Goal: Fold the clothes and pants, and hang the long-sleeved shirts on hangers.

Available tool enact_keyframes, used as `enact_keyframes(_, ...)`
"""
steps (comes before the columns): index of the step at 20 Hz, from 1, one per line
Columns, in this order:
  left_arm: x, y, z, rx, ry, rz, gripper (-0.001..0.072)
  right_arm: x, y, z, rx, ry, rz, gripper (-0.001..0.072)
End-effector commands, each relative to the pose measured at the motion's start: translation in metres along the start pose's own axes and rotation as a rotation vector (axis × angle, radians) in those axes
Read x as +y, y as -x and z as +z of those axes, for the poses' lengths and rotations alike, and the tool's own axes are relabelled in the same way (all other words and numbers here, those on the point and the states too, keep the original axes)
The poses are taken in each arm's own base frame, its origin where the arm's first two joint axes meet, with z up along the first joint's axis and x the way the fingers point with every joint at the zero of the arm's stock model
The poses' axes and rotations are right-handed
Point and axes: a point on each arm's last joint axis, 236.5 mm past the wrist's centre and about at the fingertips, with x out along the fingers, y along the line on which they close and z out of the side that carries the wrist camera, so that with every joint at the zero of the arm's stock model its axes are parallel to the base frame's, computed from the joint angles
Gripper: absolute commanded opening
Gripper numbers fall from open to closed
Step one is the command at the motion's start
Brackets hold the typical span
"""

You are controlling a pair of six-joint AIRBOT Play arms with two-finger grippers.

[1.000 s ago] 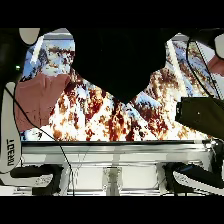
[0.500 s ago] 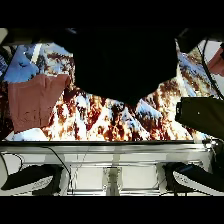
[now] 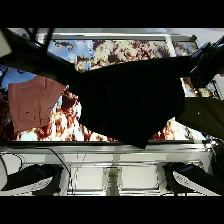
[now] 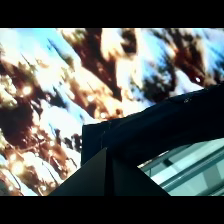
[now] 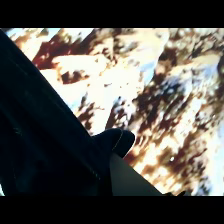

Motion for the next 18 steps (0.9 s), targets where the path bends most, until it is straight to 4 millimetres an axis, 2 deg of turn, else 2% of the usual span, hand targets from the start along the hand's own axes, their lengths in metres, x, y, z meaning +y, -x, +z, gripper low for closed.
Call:
enact_keyframes(1, 0.012, -0.038, -0.007, 0.123, 0.012, 0.032, 0.0033, 0.003, -0.031, -0.015, 0.109, -0.026, 0.059, 0.0008)
enact_keyframes(4, 0.042, -0.089, 0.017, 0.115, 0.047, 0.064, 0.0034, -0.012, -0.082, -0.007, 0.144, -0.042, 0.068, 0.0008)
enact_keyframes(8, 0.078, -0.152, 0.053, 0.033, 0.020, 0.101, 0.0034, -0.049, -0.163, 0.004, 0.156, -0.059, 0.002, 0.0008)
enact_keyframes(12, 0.089, -0.205, 0.080, -0.036, -0.005, 0.115, 0.0034, -0.073, -0.231, 0.022, 0.092, -0.084, -0.043, 0.0008)
enact_keyframes(14, 0.092, -0.227, 0.083, -0.040, -0.032, 0.121, 0.0033, -0.085, -0.256, 0.030, 0.053, -0.092, -0.075, 0.0009)
enact_keyframes(16, 0.103, -0.244, 0.082, -0.026, -0.053, 0.167, 0.0033, -0.098, -0.271, 0.036, 0.022, -0.107, -0.121, 0.0008)
enact_keyframes(18, 0.109, -0.258, 0.073, 0.015, -0.064, 0.189, 0.0033, -0.098, -0.283, 0.029, 0.045, -0.107, -0.116, 0.0009)
